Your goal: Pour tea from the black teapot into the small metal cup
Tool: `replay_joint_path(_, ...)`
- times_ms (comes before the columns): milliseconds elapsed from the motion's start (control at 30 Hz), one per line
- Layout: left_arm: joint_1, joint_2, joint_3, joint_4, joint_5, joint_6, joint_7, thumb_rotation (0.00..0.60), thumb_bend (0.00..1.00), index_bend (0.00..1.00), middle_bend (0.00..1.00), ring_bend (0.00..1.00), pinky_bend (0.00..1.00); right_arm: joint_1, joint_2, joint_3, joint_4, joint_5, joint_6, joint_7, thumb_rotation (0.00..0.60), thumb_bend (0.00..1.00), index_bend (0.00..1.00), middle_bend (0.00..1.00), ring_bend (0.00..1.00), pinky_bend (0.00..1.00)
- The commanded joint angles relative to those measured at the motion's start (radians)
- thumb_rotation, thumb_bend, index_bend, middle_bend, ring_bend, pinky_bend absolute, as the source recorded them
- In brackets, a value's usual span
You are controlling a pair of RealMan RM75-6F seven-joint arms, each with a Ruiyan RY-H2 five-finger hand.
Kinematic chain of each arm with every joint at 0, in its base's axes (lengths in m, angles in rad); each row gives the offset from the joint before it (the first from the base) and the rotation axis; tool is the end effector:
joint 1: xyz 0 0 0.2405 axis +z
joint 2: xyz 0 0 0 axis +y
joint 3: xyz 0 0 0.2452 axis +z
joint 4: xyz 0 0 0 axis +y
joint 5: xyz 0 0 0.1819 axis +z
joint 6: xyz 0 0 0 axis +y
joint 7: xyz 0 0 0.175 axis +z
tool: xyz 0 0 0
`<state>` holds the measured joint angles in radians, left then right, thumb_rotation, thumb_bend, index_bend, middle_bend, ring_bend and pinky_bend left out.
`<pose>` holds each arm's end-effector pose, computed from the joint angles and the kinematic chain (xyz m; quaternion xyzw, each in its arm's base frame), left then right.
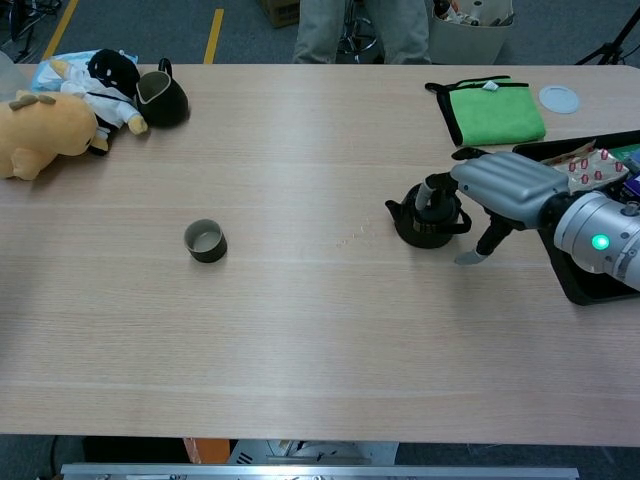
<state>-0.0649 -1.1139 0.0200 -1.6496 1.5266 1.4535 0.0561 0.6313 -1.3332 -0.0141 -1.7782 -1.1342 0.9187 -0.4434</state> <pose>-0.2918 0.1889 0.1603 -0.6228 -0.4090 -0.3501 0.5677 -0.1753 -0.2791 0.0103 0.8031 -0.3976 0.2600 0.3596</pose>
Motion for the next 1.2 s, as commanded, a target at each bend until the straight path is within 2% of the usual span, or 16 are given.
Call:
replay_joint_path(33,0.001,0.001,0.002,-0.001,0.001,0.0,0.0,0.6,0.29,0.16,0.14,0.11,0.08,-0.003,0.001,-0.004,0.0,-0.003,0.001,0.003,0.6,0.0,0.33,0.39,0.31,0.04)
replay_joint_path(1200,-0.001,-0.007,0.007,0.016,0.005,-0.01,-0.017,0.6,0.29,0.16,0.14,0.11,0.08,-0.006,-0.06,-0.029,0.042,0.047,-0.004,-0.05,0.6,0.0,0.36,0.4,0.31,0.04)
